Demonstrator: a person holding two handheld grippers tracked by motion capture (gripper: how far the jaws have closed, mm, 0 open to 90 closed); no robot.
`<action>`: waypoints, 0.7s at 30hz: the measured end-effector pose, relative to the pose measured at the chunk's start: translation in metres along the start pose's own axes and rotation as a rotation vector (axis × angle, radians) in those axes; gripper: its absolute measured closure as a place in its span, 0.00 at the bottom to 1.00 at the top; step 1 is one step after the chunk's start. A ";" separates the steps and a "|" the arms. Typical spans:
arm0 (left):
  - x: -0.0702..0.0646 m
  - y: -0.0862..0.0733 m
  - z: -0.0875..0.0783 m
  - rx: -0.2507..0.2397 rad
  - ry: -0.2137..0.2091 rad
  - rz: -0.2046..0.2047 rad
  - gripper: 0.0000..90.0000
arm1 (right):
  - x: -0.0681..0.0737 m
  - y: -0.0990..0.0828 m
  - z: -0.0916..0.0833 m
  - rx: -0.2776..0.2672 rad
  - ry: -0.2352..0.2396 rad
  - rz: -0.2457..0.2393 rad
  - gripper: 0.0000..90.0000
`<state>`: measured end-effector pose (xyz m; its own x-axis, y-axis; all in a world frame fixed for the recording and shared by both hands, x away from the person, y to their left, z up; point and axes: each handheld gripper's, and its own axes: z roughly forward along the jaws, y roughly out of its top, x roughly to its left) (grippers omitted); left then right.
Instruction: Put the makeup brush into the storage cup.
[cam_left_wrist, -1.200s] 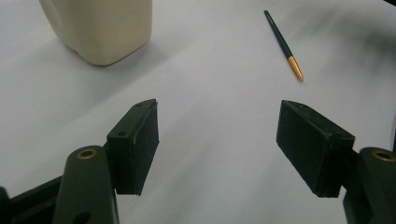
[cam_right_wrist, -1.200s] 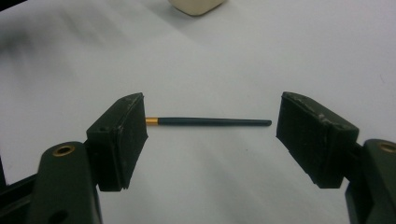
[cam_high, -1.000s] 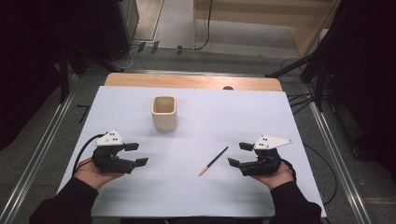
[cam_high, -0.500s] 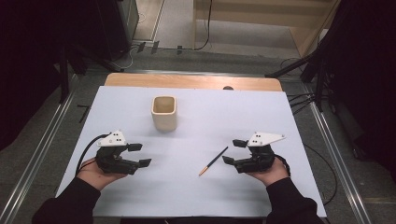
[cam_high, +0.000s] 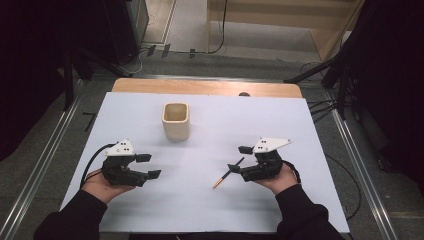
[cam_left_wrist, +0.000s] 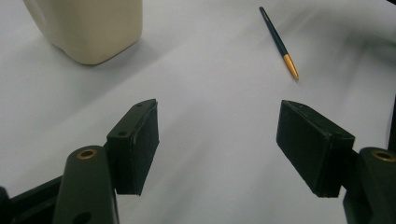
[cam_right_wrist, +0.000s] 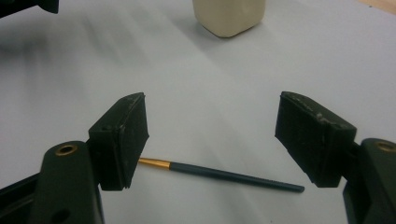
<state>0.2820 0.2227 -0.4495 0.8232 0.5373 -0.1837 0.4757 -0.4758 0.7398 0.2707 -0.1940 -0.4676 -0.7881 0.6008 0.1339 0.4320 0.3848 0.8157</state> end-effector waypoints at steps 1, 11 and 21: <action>0.000 0.000 0.000 -0.001 0.000 -0.001 0.34 | 0.000 0.001 0.003 0.002 -0.001 -0.003 0.30; 0.001 0.000 -0.001 0.002 0.001 0.000 0.34 | 0.001 0.010 0.017 0.002 -0.004 -0.006 0.30; 0.002 -0.001 -0.001 0.003 -0.001 -0.002 0.34 | 0.003 0.012 0.019 0.057 -0.028 -0.042 0.31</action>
<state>0.2826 0.2253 -0.4499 0.8224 0.5376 -0.1860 0.4783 -0.4765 0.7377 0.2816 -0.1747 -0.4681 -0.7939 0.6023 0.0835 0.4233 0.4488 0.7870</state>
